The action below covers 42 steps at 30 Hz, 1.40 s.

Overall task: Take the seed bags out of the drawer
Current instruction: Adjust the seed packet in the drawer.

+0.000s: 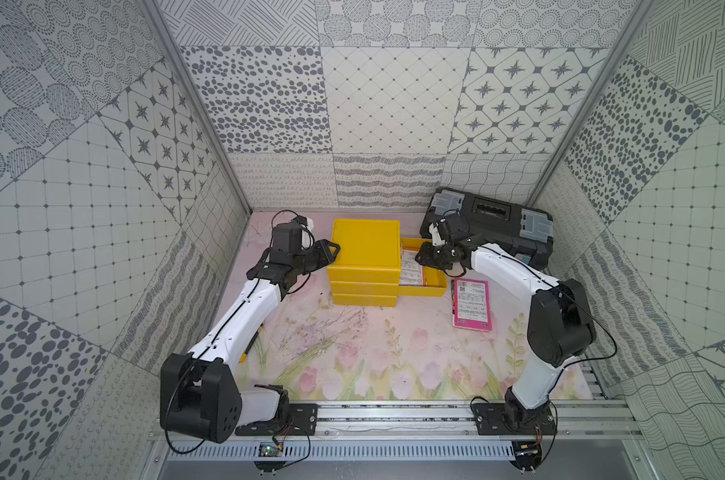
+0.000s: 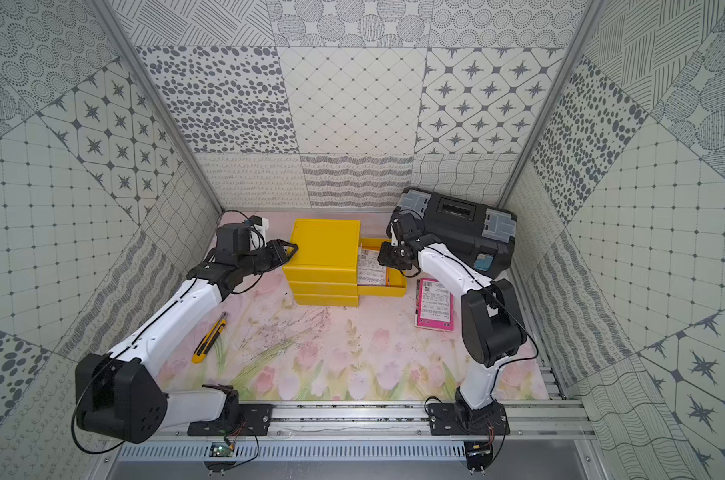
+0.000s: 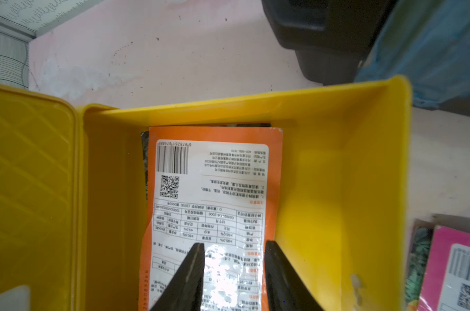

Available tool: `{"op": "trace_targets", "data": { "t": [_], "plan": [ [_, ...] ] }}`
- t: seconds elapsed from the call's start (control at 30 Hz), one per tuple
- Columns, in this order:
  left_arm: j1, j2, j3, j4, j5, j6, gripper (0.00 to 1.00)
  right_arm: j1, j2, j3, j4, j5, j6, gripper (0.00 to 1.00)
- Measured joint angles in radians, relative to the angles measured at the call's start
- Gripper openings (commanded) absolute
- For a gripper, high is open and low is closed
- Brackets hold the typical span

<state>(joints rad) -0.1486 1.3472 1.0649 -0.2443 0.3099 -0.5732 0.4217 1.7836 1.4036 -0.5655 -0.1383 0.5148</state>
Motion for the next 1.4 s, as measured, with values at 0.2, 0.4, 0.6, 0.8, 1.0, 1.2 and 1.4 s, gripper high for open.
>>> {"op": "trace_targets", "data": {
  "t": [0.2, 0.4, 0.6, 0.8, 1.0, 1.2, 1.4],
  "plan": [
    [0.0, -0.001, 0.0, 0.0, 0.0, 0.0, 0.4, 0.016, 0.033, 0.044, -0.039, 0.077, -0.018, 0.42],
    [0.0, -0.001, 0.0, 0.0, 0.0, 0.0, 0.4, 0.02, 0.074, 0.063, -0.062, 0.115, -0.029, 0.42],
    [0.0, 0.0, 0.0, 0.0, 0.0, 0.0, 0.4, 0.022, 0.106, 0.087, -0.074, 0.125, -0.03, 0.41],
    [0.0, 0.0, 0.0, 0.0, 0.0, 0.0, 0.4, 0.023, 0.136, 0.095, -0.073, 0.125, -0.032, 0.28],
    [0.0, 0.0, 0.0, 0.0, 0.0, 0.0, 0.4, 0.022, 0.136, 0.102, -0.072, 0.124, -0.025, 0.04],
    [0.0, 0.0, 0.0, 0.0, 0.0, 0.0, 0.4, 0.023, 0.135, 0.104, -0.069, 0.119, -0.017, 0.0],
    [0.0, 0.001, 0.0, 0.0, 0.0, 0.0, 0.4, 0.022, 0.111, 0.103, -0.068, 0.106, -0.009, 0.0]
  ]
}}
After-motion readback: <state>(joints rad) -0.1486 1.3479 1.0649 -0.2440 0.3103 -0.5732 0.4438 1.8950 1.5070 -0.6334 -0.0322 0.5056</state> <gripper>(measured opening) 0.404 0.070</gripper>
